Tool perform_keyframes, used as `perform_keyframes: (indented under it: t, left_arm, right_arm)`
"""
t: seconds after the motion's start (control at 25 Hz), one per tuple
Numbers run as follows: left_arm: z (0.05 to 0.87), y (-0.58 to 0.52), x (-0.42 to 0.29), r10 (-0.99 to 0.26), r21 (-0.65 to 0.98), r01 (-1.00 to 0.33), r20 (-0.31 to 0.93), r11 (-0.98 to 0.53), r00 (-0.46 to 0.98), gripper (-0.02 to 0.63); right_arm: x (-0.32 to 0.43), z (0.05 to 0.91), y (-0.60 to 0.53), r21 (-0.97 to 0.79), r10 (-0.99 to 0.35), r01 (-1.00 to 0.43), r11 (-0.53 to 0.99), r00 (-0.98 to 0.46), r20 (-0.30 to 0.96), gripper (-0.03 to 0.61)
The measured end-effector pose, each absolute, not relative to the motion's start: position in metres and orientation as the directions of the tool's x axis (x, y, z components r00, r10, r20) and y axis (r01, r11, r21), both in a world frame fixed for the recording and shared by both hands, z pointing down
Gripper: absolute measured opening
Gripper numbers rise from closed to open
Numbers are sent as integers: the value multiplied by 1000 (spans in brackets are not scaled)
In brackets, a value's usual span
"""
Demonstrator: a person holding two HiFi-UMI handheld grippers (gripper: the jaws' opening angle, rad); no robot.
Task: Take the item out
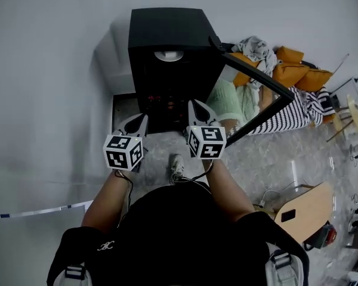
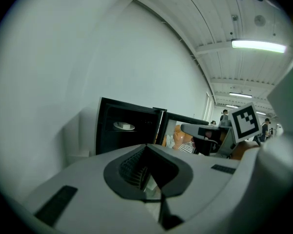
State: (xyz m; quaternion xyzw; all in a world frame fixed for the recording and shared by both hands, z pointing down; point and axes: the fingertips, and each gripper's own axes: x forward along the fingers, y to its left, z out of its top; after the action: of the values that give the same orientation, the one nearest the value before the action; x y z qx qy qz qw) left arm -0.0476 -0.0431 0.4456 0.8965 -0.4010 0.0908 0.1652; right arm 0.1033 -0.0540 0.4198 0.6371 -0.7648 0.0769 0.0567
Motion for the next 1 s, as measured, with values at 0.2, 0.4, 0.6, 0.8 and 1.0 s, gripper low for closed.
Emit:
perform_keyframes:
  t: [0.2, 0.4, 0.6, 0.8, 1.0]
  left_arm:
    - [451, -81, -18, -669, 227, -738, 316, -635, 673, 6]
    - [449, -117, 10, -657, 232, -735, 334, -637, 676, 6]
    - [445, -152, 35, -662, 231, -745, 348, -626, 664, 6]
    - [453, -183, 49, -673, 230, -764, 368, -603, 642, 6]
    - [466, -209, 55, -686, 244, -789, 392, -565, 613, 6]
  right_arm:
    - [121, 421, -94, -34, -963, -982, 187, -190, 191, 6]
    - [134, 423, -126, 7, -955, -976, 217, -211, 207, 6]
    - [148, 430, -163, -19, -943, -969, 244, -242, 229, 6]
    - [155, 448, -200, -40, -928, -962, 272, -273, 255, 6]
    - [156, 462, -234, -50, -915, -953, 300, -302, 266, 6]
